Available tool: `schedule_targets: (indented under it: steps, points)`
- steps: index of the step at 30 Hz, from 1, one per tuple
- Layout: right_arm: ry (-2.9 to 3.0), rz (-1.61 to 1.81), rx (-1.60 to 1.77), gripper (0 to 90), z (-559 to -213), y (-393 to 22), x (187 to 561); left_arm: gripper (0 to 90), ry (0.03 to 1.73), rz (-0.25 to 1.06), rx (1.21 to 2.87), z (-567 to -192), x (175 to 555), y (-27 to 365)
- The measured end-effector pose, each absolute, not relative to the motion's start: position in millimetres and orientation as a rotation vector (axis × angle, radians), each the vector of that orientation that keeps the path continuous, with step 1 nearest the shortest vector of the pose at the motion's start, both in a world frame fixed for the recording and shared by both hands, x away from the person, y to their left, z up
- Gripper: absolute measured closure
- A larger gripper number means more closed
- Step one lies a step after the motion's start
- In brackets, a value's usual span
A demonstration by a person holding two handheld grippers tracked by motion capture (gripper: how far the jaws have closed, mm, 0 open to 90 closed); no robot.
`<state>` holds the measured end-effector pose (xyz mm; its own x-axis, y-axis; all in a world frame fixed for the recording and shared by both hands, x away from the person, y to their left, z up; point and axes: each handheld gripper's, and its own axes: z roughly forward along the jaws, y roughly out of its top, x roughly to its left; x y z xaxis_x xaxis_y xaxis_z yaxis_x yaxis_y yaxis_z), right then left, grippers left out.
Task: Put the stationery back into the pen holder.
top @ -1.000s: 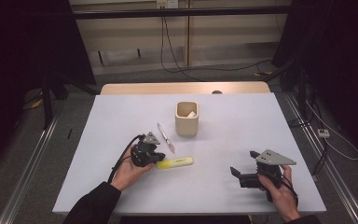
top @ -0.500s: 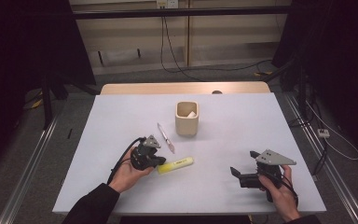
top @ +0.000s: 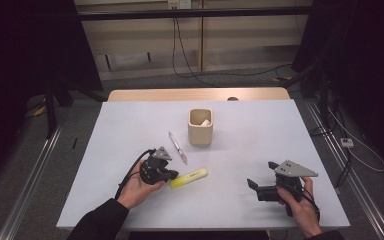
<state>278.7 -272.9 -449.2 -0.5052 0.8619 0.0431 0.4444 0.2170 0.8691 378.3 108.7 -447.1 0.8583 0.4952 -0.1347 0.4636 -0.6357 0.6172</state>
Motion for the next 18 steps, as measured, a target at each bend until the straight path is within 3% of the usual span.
schedule_targets:
  steps: [6, 13, 15, 18]
  points:
    - [2.046, 1.223, 1.199, 3.8, -449.1, -272.6, 278.6, 90.0, 0.703, 0.041, 2.349, -447.7, 380.4, 111.1]
    - [2.049, 1.223, 1.199, 3.8, -449.3, -272.5, 278.7, 79.6, 0.748, 0.096, 2.322, -445.2, 384.1, 115.6]
    - [2.048, 1.224, 1.198, 3.8, -449.1, -272.4, 278.6, 72.8, 0.763, 0.115, 2.3, -442.9, 385.9, 118.8]
    - [2.046, 1.224, 1.199, 3.8, -449.1, -272.5, 278.7, 49.7, 0.81, 0.161, 2.269, -440.5, 388.4, 123.2]
